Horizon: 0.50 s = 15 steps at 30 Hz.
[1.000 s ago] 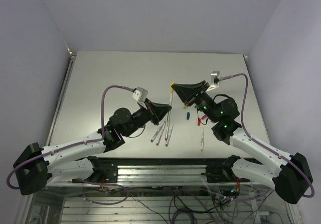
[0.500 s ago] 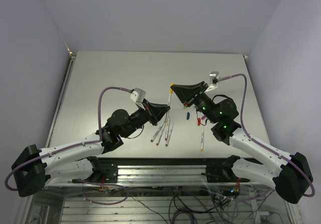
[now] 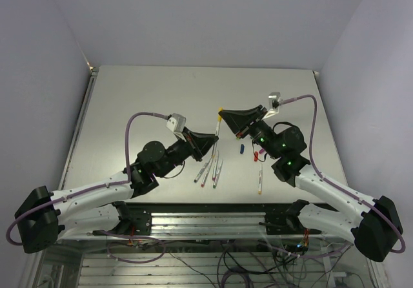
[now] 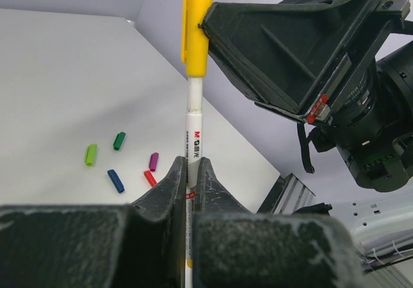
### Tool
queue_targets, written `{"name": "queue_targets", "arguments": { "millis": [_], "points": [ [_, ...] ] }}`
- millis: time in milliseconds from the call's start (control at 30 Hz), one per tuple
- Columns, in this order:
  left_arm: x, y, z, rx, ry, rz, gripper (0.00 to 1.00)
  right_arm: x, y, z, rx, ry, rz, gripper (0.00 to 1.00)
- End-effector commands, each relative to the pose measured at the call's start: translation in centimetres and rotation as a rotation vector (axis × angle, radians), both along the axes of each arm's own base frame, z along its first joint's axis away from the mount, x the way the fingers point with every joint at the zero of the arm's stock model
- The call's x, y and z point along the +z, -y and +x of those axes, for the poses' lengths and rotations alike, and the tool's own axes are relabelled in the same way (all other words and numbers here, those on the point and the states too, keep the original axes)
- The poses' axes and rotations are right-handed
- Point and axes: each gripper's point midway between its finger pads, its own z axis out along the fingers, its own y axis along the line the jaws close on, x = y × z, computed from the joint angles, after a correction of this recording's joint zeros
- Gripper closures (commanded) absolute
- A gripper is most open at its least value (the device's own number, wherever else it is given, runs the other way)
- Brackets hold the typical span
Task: Insert the pens into the pen caps
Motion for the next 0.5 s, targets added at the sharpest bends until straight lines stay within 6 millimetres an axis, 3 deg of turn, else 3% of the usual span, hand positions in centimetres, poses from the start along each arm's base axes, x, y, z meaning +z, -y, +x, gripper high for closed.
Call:
{"name": "queue_targets", "arguments": {
  "millis": [0, 467],
  "points": [
    [2.1, -0.4, 0.5, 0.035, 0.046, -0.068, 0.93, -0.6, -0.5, -0.4, 0.034, -0.02, -0.006, 1.0],
    [5.3, -1.2, 1.1, 0.088, 0.119, -0.122, 0.93, -6.2, -2.5, -2.0, 0.151, -0.15, -0.121, 1.0]
  ]
}}
